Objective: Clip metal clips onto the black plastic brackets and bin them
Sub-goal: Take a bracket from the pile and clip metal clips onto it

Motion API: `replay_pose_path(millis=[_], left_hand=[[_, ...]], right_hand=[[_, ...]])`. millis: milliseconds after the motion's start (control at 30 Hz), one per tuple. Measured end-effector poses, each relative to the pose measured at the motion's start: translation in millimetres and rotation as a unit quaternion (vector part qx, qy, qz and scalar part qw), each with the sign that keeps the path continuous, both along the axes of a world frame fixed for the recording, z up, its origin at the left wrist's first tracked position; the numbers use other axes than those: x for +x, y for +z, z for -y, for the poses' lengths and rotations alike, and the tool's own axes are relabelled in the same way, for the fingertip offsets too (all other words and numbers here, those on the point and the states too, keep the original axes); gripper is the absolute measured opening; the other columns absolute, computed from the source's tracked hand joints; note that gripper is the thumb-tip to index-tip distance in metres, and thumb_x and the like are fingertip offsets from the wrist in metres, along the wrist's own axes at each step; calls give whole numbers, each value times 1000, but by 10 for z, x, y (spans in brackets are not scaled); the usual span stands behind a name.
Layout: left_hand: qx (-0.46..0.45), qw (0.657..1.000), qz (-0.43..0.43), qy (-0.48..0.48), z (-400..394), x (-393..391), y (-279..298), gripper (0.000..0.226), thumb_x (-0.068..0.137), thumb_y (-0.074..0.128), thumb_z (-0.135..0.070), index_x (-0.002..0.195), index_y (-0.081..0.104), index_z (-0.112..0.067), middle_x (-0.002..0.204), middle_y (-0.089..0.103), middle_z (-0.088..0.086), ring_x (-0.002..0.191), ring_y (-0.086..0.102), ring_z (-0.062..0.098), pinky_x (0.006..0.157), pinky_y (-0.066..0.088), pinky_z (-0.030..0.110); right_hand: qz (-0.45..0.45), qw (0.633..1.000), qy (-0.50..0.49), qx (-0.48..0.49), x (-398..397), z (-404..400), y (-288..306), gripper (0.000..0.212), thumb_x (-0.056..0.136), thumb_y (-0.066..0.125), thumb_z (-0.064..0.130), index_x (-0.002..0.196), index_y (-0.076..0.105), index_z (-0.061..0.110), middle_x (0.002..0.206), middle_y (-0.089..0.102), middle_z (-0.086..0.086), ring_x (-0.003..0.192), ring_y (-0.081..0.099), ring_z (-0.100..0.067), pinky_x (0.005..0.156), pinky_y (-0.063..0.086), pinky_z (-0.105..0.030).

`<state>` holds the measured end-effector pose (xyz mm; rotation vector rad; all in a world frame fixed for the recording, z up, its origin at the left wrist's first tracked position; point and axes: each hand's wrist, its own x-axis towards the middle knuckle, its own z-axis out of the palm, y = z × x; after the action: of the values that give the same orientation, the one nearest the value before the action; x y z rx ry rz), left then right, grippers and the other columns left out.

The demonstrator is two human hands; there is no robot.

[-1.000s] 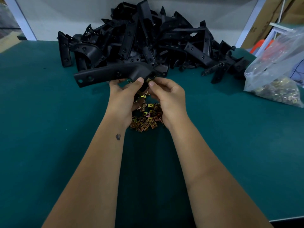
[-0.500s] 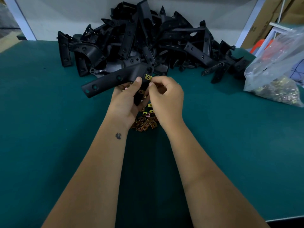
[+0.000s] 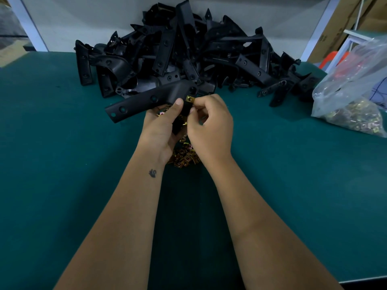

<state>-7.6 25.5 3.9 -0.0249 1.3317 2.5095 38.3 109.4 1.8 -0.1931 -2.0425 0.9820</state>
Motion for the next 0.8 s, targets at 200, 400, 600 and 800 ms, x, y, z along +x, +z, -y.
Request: replay_pose_path(millis=[200, 400, 600, 800], left_hand=[[7, 1000, 5, 3, -2, -22, -27, 43, 93, 66, -13, 133, 54, -2, 123, 68, 16, 106, 70, 25, 74, 59, 33], [21, 999, 29, -9, 57, -80, -55, 10, 93, 67, -16, 96, 70, -6, 86, 77, 6, 78, 75, 16, 63, 58, 26], [-15, 999, 20, -44, 122, -83, -55, 31, 91, 70, -16, 62, 79, -15, 79, 77, 5, 72, 74, 14, 61, 57, 22], [-28, 997, 17, -64, 128, -51, -23, 11, 92, 68, -16, 96, 67, -6, 81, 76, 5, 72, 74, 14, 55, 54, 18]], right_hand=[[1, 1000, 8, -3, -1, 5, -7, 7, 86, 62, 7, 92, 67, 7, 91, 59, 5, 78, 54, -5, 68, 47, -23], [27, 997, 48, -55, -3, -29, 20, 14, 88, 60, 6, 94, 72, 12, 90, 64, 10, 83, 59, -2, 75, 47, -14], [68, 962, 120, -236, 13, -123, 102, 14, 90, 64, 13, 82, 69, 23, 61, 69, 11, 64, 62, 2, 67, 48, -15], [97, 957, 125, -244, -6, -191, 103, 9, 88, 71, 18, 79, 71, 19, 59, 64, 16, 63, 55, 8, 64, 44, -12]])
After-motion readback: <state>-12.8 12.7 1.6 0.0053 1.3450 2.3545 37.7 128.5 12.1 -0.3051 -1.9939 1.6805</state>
